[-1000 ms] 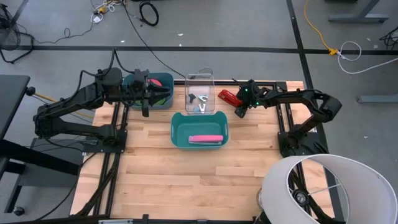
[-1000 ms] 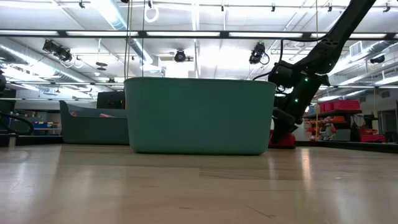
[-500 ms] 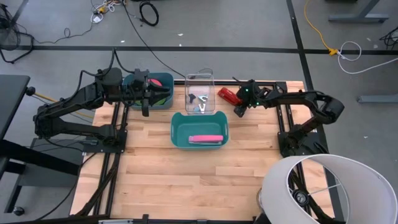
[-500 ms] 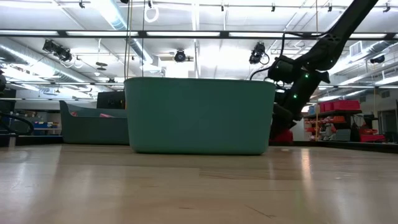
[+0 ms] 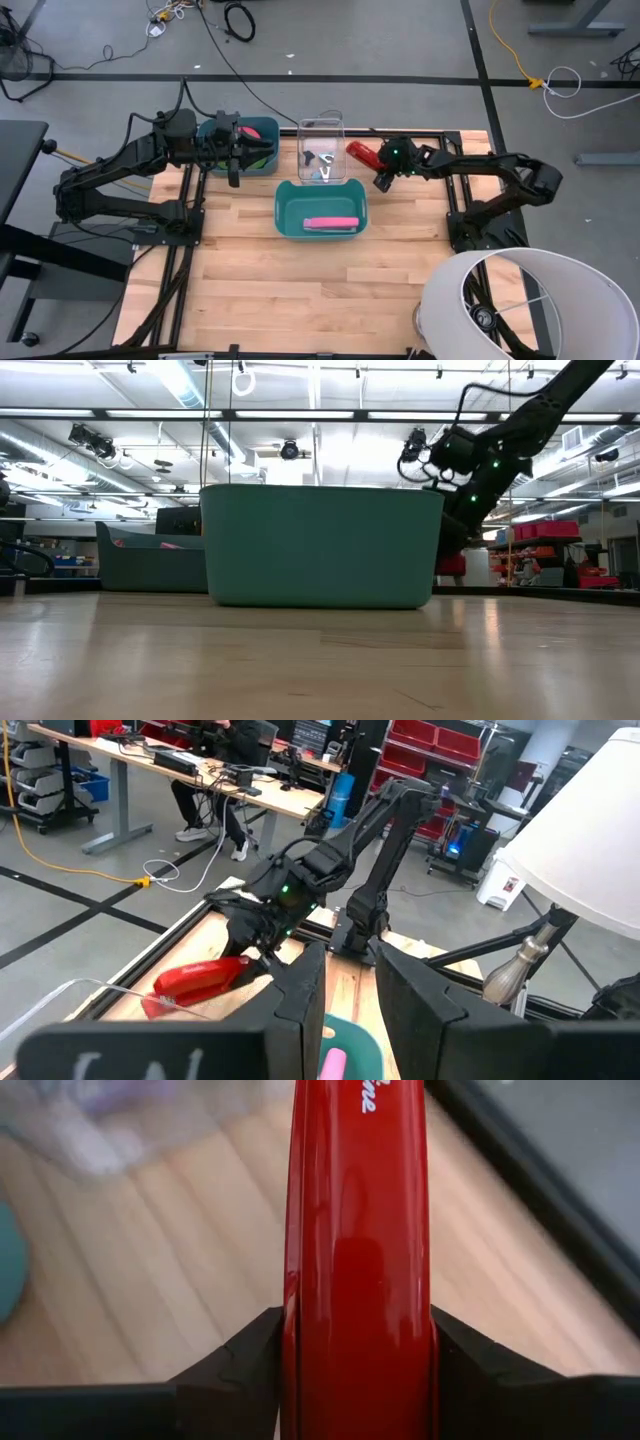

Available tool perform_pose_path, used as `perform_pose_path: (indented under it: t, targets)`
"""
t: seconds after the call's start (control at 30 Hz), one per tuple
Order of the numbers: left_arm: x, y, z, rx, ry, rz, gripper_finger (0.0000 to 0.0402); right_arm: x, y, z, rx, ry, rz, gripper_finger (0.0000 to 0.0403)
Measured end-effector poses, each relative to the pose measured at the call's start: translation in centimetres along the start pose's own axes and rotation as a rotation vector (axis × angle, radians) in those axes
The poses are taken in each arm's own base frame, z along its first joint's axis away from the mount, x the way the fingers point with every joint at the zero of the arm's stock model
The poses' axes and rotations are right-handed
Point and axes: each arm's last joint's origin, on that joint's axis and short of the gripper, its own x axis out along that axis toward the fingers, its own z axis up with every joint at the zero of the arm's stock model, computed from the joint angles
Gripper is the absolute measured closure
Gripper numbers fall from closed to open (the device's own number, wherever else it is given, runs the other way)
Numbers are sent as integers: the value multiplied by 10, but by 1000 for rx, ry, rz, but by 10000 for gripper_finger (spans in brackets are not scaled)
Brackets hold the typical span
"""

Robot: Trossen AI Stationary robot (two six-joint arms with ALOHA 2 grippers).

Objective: Pick and place Stapler, Stapler remover, tape
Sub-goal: Put the red stapler into the green bin

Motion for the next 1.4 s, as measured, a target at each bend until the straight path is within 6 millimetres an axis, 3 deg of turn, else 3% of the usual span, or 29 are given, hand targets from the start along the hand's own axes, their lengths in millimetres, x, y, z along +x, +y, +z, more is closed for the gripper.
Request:
perform_pose_path:
  t: [0.2, 0.4, 0.7, 1.13, 1.4]
  targets:
    - [0, 0, 0, 0, -1, 0, 307, -24, -1, -6, 48, -70, -46, 223]
    - [0, 0, 0, 5, -1, -1, 307, -42, 13, -24, 69, -149, -45, 223]
    - [0, 0, 0, 6, -1, 0, 307, -75, 23, -13, 80, -332, -21, 223]
    - [0, 0, 0, 8, -2, 2, 307, -99, 58, 10, 92, -632, 250, 223]
    - [0, 0, 0, 8, -4, 10, 307, -103, 71, 15, 72, -705, 300, 223]
